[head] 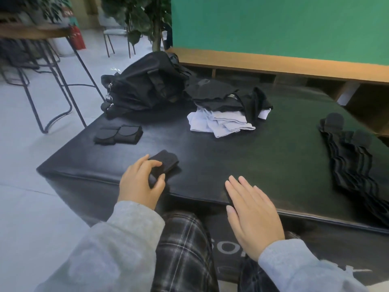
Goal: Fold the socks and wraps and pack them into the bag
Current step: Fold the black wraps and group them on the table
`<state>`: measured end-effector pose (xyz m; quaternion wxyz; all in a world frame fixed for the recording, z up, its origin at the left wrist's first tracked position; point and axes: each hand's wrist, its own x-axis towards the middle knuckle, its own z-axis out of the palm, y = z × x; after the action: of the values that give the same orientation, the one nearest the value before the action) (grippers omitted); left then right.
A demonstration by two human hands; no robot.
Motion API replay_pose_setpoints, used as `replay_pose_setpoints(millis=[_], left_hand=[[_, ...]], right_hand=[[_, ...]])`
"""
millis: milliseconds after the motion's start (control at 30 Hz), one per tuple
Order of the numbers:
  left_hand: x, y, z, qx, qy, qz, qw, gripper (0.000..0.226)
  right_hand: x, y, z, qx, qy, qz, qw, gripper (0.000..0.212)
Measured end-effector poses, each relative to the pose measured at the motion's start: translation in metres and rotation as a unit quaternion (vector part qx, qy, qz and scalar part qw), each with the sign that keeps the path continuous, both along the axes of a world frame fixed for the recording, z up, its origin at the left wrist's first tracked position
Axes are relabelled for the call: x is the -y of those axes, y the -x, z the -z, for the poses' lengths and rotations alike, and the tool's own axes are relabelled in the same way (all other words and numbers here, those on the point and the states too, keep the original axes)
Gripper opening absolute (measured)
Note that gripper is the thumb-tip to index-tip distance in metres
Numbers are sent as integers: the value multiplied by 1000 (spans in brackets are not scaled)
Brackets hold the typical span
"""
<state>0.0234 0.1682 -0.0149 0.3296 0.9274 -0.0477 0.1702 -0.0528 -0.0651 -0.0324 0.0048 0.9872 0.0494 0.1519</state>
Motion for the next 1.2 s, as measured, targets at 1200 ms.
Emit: replay_pose_setpoints(millis=[1200], left_hand=[[-42, -16, -1, 55, -18, -121, 991, 27]], right_hand=[[-8, -8, -1, 7, -5, -8, 1000, 67]])
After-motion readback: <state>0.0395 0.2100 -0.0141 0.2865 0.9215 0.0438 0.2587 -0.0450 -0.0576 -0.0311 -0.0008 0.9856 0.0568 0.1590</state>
